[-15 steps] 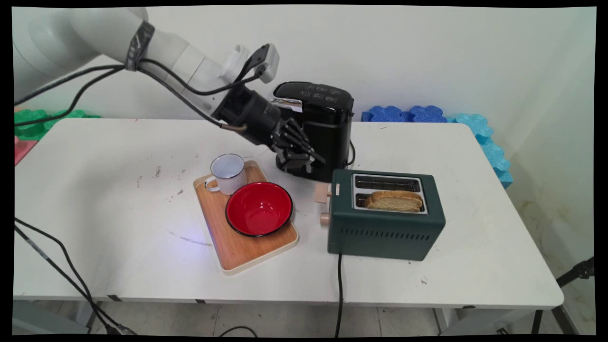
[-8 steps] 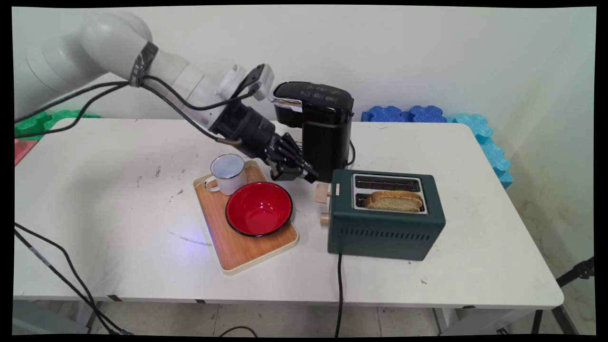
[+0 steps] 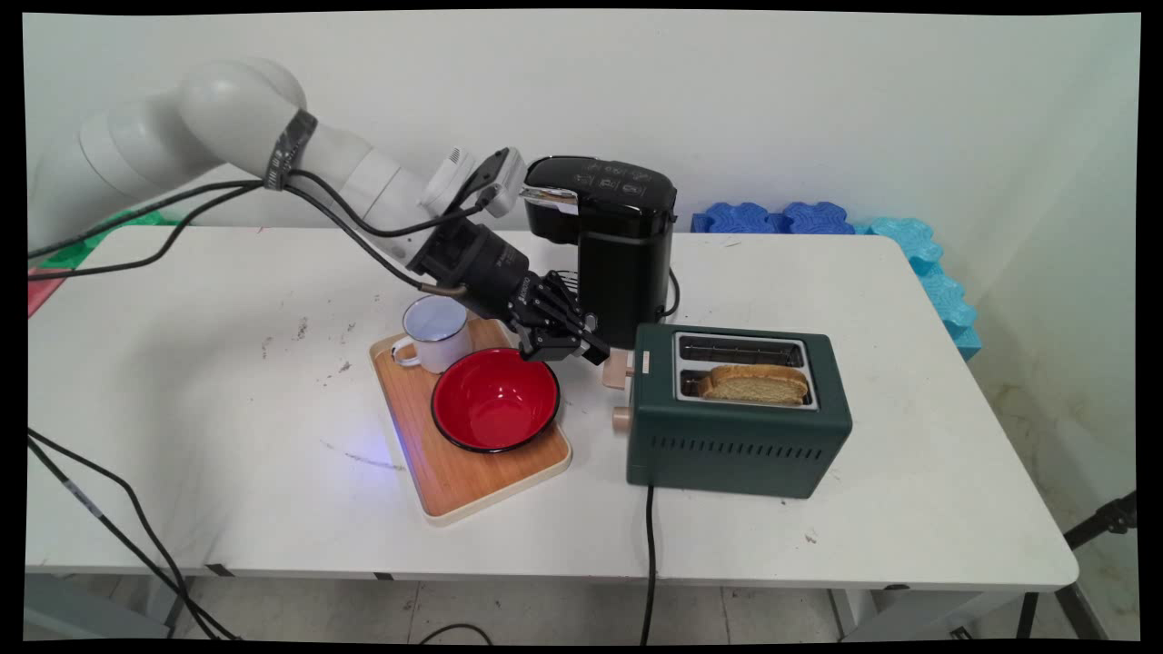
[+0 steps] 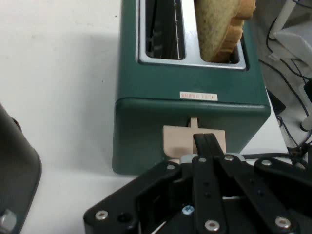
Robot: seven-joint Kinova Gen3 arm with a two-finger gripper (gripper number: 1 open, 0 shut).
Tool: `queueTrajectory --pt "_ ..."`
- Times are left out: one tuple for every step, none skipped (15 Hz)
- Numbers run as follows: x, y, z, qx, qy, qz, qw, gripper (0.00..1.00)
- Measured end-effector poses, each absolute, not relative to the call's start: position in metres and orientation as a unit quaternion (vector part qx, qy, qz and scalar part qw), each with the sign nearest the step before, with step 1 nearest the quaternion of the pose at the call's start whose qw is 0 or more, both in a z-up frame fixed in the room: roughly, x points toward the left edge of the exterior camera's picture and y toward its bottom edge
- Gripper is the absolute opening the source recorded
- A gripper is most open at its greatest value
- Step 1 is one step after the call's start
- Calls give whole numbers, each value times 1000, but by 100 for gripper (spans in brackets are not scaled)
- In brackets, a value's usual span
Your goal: Press the toaster switch
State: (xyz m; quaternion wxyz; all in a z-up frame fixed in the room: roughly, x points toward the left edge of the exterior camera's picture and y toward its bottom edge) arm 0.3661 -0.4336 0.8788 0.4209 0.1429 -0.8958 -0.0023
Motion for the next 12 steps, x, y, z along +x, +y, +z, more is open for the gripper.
queueTrajectory --pt "366 -434 878 142 -895 -2 423 0" --pt "364 -435 877 141 -894 -2 426 0" --pt "363 -435 877 140 -893 -3 429 0" --pt "362 -436 876 138 -891 -3 432 0" --pt "360 -436 875 137 -890 -3 434 0" --pt "359 -436 875 137 -890 -4 435 0" --pt "358 -436 874 136 -889 -4 437 0" --pt "356 -436 873 135 -889 -5 438 0" --pt "355 -436 871 134 -889 -5 438 0" --pt "353 -436 869 133 -889 -5 438 0" --pt "353 -436 868 133 -889 -4 438 0" --pt "352 -437 866 132 -890 -3 437 0"
